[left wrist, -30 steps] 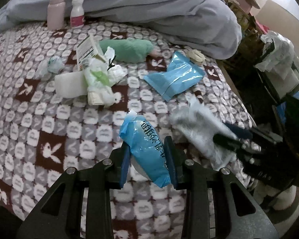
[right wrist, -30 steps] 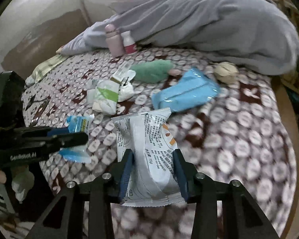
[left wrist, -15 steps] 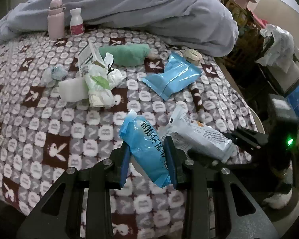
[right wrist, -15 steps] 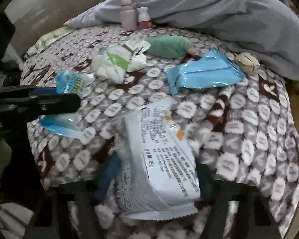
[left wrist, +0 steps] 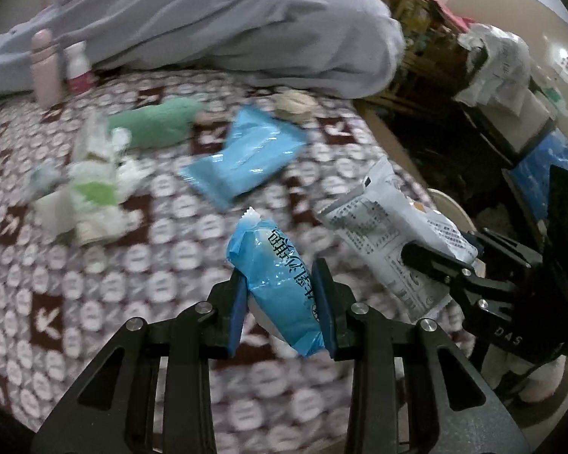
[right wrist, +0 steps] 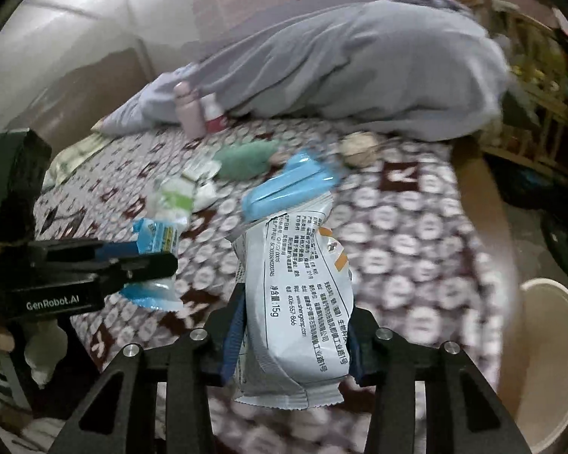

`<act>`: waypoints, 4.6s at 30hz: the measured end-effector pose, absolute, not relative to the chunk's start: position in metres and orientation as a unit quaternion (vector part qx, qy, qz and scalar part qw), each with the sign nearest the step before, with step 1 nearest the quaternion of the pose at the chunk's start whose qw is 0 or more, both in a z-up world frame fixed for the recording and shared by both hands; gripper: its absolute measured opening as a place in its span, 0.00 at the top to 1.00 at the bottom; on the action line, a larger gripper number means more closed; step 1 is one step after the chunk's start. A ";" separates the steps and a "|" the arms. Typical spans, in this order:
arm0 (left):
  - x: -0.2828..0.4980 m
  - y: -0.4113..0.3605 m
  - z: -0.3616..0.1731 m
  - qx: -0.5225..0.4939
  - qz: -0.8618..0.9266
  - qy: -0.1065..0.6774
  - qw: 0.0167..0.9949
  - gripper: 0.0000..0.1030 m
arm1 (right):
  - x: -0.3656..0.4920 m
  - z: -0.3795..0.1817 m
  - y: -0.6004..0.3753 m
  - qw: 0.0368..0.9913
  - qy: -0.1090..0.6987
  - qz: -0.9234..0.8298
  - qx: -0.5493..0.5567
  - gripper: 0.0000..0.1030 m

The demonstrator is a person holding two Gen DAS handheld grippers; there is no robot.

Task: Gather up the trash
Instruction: 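Carry the blue wrapper and white snack bag over the cream bucket and release both, then move both open grippers back over the bed clutter, then grasp the white tube with the left gripper while the right grasps the beige tissue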

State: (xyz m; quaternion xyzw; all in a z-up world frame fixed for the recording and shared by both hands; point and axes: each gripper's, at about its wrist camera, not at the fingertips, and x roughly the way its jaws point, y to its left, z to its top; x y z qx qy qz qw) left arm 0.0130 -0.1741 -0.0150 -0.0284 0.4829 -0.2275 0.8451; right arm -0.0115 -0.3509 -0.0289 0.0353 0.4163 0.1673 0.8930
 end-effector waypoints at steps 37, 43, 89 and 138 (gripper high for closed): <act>0.020 -0.441 -0.019 0.059 -0.398 0.478 0.780 0.70 | -0.066 -0.045 -0.588 0.904 0.390 -0.102 0.142 0.58; 0.022 -0.458 -0.027 0.076 -0.397 0.480 0.779 0.70 | -0.069 -0.060 -0.608 0.895 0.399 -0.132 0.150 0.58; 0.042 -0.292 -0.024 0.041 -0.269 0.466 0.842 0.44 | -0.009 -0.039 -0.507 0.907 0.405 -0.025 0.112 0.36; 0.104 -0.062 -0.066 -0.126 -0.151 0.498 0.844 0.88 | 0.188 -0.053 -0.360 0.889 0.436 0.108 0.087 0.74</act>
